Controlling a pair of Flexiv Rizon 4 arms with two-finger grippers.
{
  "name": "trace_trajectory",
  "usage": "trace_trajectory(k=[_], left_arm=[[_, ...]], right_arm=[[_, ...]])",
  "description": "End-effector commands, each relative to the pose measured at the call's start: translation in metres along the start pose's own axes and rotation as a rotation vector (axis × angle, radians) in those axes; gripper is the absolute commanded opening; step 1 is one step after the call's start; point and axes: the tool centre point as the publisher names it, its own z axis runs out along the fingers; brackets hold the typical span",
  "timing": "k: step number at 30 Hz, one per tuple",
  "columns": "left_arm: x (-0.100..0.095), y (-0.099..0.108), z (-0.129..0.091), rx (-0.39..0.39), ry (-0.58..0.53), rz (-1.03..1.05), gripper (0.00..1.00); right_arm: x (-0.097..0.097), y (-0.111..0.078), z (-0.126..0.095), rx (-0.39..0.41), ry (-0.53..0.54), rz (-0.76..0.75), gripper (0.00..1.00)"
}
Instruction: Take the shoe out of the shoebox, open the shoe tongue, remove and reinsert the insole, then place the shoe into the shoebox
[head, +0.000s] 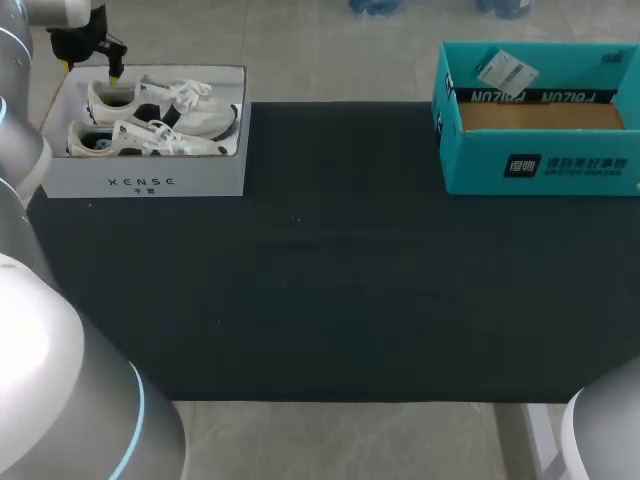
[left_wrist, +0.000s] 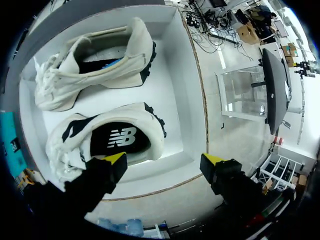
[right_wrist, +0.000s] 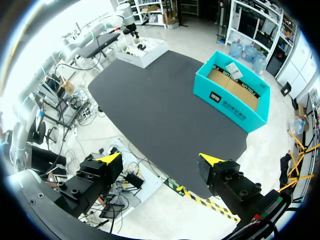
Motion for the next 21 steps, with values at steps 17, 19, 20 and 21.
trace_trajectory(k=[17, 19, 20, 21], left_arm=[[0.001, -0.066, -0.148, -0.077, -0.065, -0.011, 1.00], [0.001, -0.066, -0.148, -0.077, -0.065, -0.011, 1.00], [0.001, -0.066, -0.148, -0.077, -0.065, -0.011, 1.00], [0.001, -0.066, -0.148, -0.077, -0.065, -0.011, 1.00]], right_arm=[[-0.001, 0.003, 0.000, 0.007, 0.003, 0.001, 1.00], [-0.001, 0.003, 0.000, 0.007, 0.003, 0.001, 1.00], [-0.001, 0.003, 0.000, 0.007, 0.003, 0.001, 1.00], [-0.001, 0.003, 0.000, 0.007, 0.003, 0.001, 1.00]])
